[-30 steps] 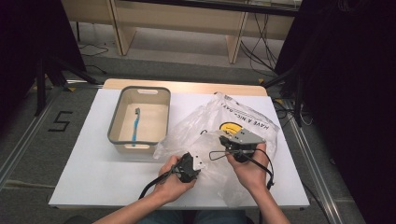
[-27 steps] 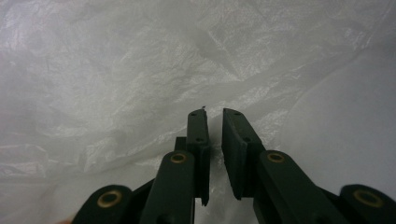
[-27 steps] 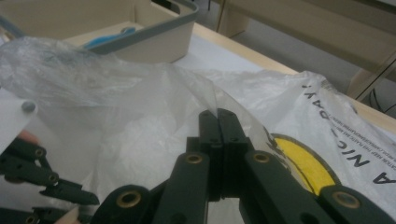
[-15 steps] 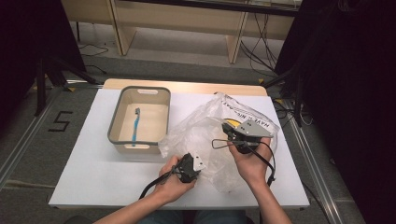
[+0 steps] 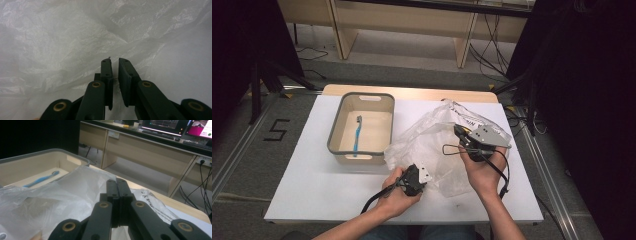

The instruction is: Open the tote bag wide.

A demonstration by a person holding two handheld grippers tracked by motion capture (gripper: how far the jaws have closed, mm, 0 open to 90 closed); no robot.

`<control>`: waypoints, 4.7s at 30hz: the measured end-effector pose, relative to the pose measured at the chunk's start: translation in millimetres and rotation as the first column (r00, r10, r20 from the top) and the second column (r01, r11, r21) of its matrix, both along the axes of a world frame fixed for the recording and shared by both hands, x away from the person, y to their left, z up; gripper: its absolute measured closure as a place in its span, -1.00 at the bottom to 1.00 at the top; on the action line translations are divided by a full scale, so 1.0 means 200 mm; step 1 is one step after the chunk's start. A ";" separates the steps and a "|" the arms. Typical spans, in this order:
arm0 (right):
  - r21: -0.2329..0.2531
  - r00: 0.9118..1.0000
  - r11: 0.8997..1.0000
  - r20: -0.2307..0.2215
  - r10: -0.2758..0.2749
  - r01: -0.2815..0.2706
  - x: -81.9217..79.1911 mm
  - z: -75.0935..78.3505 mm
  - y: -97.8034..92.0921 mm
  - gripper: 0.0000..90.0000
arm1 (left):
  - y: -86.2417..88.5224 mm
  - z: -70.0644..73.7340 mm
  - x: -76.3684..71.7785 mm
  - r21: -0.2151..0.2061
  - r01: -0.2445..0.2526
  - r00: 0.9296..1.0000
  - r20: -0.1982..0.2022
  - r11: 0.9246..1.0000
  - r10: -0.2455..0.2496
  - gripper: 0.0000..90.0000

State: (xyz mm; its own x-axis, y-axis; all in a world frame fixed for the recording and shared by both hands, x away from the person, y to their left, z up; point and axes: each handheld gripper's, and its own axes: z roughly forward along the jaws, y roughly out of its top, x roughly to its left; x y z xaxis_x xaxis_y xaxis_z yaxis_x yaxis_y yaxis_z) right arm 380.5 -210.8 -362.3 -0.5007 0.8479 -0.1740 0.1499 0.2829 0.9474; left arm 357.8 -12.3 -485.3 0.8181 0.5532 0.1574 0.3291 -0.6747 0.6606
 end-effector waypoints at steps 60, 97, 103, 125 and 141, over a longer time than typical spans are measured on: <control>0.003 1.000 1.000 -0.026 0.013 -0.013 0.00 -0.02 -0.01 1.00 | 0.05 0.57 0.36 -0.137 -0.004 0.990 0.138 0.991 0.023 0.41; -0.150 0.998 0.988 -0.068 0.019 -0.029 0.04 -0.01 0.08 1.00 | 0.14 0.65 0.31 -0.222 -0.034 0.984 0.165 0.974 0.072 -0.06; -0.141 0.997 0.990 -0.073 0.015 -0.025 0.04 -0.01 0.08 1.00 | 0.25 0.63 0.25 -0.222 -0.041 0.988 0.138 0.974 0.073 -0.30; -0.135 0.996 0.991 -0.089 -0.001 -0.012 0.04 -0.03 0.07 1.00 | 0.60 0.53 0.16 -0.253 -0.142 0.986 0.052 0.957 0.160 -0.44; -0.124 0.996 0.992 -0.093 -0.004 -0.007 0.04 -0.03 0.06 1.00 | 0.75 0.54 0.18 -0.284 -0.216 0.973 0.023 0.934 0.232 -0.50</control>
State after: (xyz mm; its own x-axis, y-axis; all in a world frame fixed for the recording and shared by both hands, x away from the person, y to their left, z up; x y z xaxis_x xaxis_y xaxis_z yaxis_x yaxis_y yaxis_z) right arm 388.5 -199.1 -369.3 -0.5208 0.8218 -0.2308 0.2351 0.3980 0.8868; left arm 394.7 137.7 -377.5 0.6625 0.7490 0.0130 0.4080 -0.3752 0.8323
